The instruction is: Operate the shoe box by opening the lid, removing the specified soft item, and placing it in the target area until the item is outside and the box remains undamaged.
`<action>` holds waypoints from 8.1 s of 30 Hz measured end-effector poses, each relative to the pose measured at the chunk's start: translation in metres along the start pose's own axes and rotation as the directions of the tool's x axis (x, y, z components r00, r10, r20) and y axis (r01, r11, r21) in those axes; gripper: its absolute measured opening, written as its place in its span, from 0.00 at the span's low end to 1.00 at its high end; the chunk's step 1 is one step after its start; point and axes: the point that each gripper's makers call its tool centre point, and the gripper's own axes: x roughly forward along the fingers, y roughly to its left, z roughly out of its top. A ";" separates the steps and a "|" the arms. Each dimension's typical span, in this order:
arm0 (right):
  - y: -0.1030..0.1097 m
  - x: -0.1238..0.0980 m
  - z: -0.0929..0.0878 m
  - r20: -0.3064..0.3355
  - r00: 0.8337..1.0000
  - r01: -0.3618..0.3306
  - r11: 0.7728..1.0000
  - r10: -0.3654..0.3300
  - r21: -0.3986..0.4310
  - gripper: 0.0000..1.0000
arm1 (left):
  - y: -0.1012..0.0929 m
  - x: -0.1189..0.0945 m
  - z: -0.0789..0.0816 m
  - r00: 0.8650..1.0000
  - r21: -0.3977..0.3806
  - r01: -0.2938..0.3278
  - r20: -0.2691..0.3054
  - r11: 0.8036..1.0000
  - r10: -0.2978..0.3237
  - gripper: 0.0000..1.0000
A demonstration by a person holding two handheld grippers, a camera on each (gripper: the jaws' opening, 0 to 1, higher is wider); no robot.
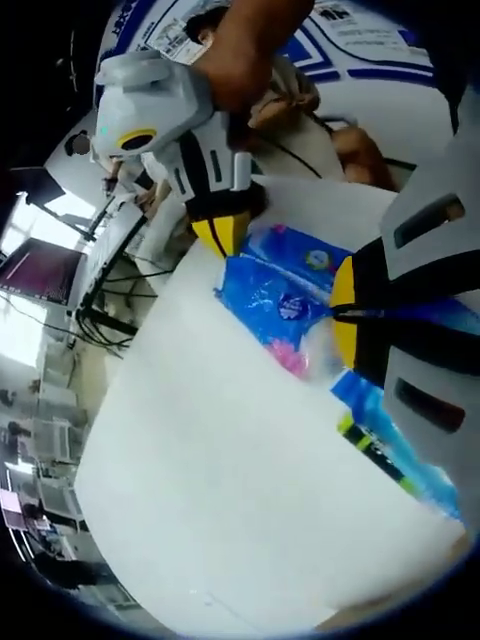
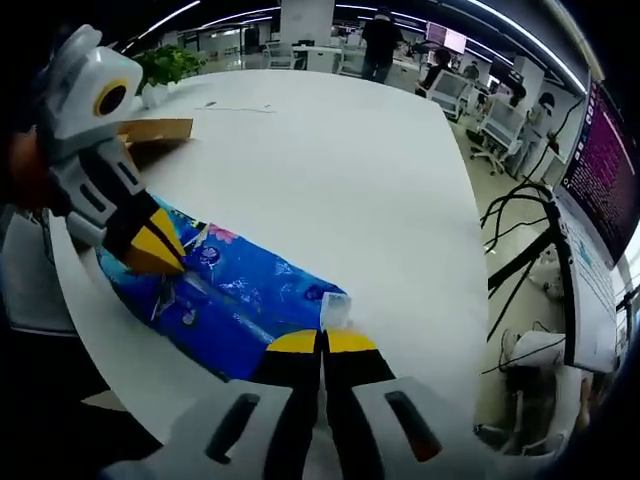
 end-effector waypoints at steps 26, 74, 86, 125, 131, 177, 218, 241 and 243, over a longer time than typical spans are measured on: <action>0.030 -0.044 0.028 0.112 0.990 0.073 0.995 -0.081 0.073 0.27 | -0.005 -0.077 0.016 0.983 0.028 0.009 0.181 1.000 -0.014 0.17; 0.285 -0.054 0.104 0.096 0.995 -0.028 0.999 0.032 -0.042 0.33 | 0.086 -0.301 -0.157 0.943 -0.108 -0.167 0.272 0.980 0.190 0.31; 0.348 -0.030 0.140 0.084 0.985 -0.135 0.979 0.149 -0.155 0.32 | 0.140 -0.346 -0.208 0.914 -0.270 -0.240 0.260 0.932 0.311 0.31; 0.429 0.040 0.125 -0.489 0.779 -0.611 0.651 0.392 -0.451 0.23 | 0.211 -0.392 -0.314 0.824 -0.581 -0.425 0.068 0.694 0.562 0.25; 0.432 0.041 0.118 -0.595 0.708 -0.690 0.552 0.382 -0.468 0.21 | 0.213 -0.384 -0.316 0.837 -0.630 -0.385 0.069 0.674 0.543 0.22; 0.443 0.065 0.096 -0.557 0.762 -0.646 0.341 0.329 -0.683 0.18 | 0.213 -0.385 -0.331 0.812 -0.647 -0.421 0.043 0.635 0.582 0.05; 0.397 -0.013 0.185 -0.396 0.854 -0.507 0.371 0.337 -0.778 0.17 | 0.213 -0.386 -0.331 0.803 -0.660 -0.414 0.059 0.627 0.593 0.05; 0.281 -0.025 0.152 -0.445 0.874 -0.484 0.428 0.193 -0.764 0.17 | 0.214 -0.387 -0.330 0.791 -0.657 -0.430 0.056 0.619 0.609 0.04; 0.272 -0.025 0.147 -0.451 0.872 -0.486 0.440 0.188 -0.756 0.17 | 0.213 -0.387 -0.330 0.791 -0.656 -0.435 0.050 0.617 0.610 0.04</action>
